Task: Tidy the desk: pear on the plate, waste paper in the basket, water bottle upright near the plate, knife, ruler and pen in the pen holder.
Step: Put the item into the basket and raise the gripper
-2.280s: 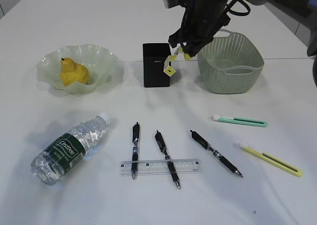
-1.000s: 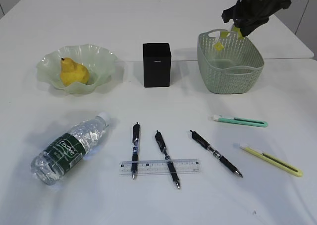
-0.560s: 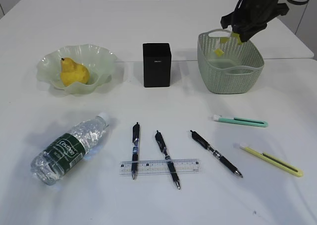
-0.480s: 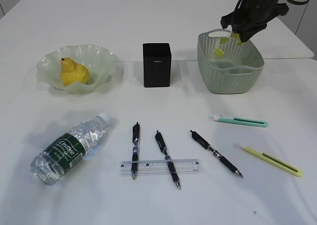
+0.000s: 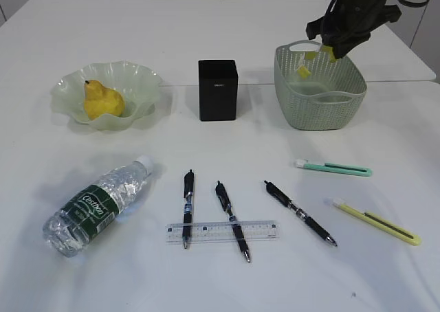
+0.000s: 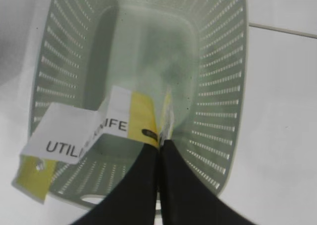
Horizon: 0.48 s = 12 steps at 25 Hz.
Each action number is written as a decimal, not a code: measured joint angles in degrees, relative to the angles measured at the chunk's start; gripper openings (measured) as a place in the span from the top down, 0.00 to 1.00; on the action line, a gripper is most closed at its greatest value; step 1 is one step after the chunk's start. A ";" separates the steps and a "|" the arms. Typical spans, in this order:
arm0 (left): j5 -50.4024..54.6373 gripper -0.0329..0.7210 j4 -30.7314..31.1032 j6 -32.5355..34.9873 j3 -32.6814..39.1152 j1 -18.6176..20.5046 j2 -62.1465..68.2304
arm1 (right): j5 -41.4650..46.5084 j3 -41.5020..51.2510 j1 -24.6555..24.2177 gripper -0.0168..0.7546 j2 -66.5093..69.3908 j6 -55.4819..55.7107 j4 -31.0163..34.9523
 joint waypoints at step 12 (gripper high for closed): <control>1.09 0.59 0.00 0.00 0.00 0.00 0.00 | 0.00 0.00 0.00 0.99 1.62 0.62 -0.12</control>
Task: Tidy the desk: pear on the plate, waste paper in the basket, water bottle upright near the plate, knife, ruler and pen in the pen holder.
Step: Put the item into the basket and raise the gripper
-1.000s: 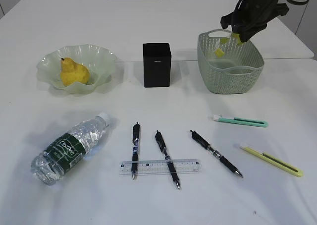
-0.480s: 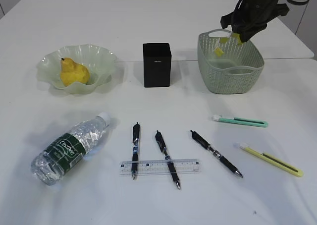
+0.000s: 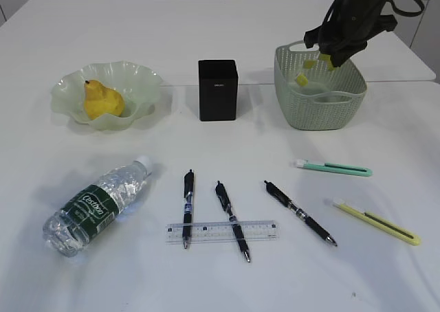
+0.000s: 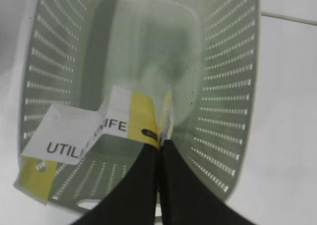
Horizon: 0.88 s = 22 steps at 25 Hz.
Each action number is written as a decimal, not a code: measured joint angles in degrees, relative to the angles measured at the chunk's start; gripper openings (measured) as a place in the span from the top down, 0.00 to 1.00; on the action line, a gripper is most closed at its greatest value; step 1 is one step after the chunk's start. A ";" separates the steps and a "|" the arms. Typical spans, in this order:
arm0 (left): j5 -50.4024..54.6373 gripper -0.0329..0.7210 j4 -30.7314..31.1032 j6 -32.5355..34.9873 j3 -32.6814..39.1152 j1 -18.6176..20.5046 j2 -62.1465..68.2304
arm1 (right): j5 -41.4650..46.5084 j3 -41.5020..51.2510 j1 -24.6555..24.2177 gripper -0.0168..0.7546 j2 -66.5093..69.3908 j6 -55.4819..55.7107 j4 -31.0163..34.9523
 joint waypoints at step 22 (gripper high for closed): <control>0.09 0.59 0.00 0.00 0.00 0.00 0.00 | -0.29 0.00 0.00 0.99 2.84 1.17 -0.11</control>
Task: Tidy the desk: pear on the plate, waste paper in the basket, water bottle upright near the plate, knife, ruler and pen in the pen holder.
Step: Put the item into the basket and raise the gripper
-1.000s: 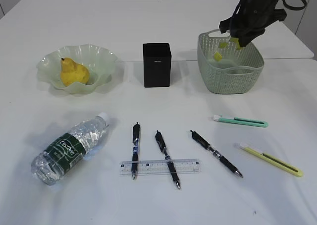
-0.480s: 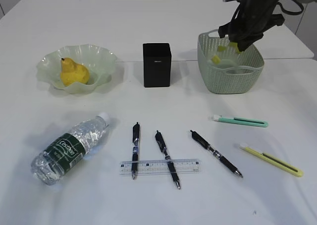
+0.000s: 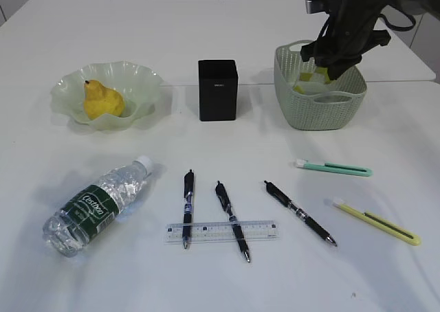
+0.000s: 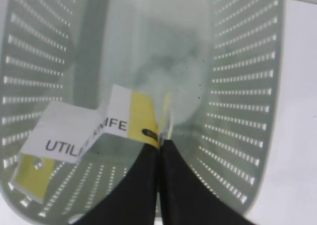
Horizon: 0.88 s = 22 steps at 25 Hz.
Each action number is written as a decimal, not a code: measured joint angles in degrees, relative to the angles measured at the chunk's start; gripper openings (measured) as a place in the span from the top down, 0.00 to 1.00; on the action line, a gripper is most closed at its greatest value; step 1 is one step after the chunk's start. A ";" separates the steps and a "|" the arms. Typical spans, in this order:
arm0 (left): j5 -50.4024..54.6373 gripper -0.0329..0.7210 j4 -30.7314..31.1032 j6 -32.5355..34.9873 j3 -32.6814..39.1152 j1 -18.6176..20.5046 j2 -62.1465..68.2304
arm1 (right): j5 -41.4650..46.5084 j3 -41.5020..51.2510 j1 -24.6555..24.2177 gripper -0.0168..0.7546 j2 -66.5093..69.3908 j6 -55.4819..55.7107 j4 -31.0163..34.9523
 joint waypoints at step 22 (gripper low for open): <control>0.00 0.59 0.00 0.00 0.00 0.00 0.00 | 0.00 0.00 0.00 0.61 0.00 1.50 0.13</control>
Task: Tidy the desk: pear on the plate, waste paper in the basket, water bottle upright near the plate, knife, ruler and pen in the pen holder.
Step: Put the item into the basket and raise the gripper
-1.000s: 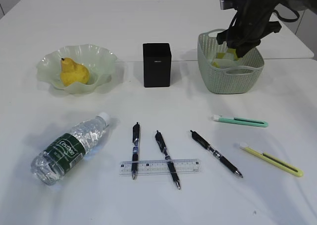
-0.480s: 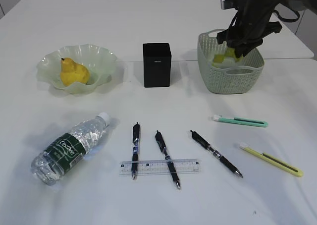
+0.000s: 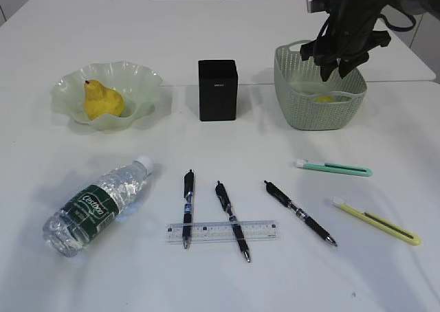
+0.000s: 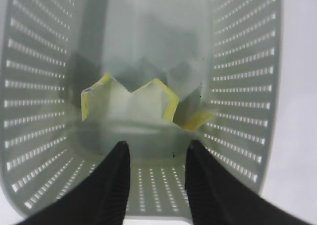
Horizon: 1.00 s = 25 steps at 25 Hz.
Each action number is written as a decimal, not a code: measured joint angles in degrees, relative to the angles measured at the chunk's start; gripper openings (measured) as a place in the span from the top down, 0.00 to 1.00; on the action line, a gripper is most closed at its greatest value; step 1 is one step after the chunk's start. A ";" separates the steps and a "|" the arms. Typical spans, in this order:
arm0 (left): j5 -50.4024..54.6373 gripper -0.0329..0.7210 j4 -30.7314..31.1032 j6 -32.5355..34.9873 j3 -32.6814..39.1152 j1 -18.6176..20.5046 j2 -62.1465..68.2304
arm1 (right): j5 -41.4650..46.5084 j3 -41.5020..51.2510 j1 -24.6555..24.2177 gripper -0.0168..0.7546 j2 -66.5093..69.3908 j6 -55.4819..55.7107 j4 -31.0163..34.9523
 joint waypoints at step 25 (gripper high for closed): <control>0.08 0.59 0.00 0.00 0.00 0.00 0.00 | 0.31 0.12 0.00 0.61 -10.51 0.34 0.10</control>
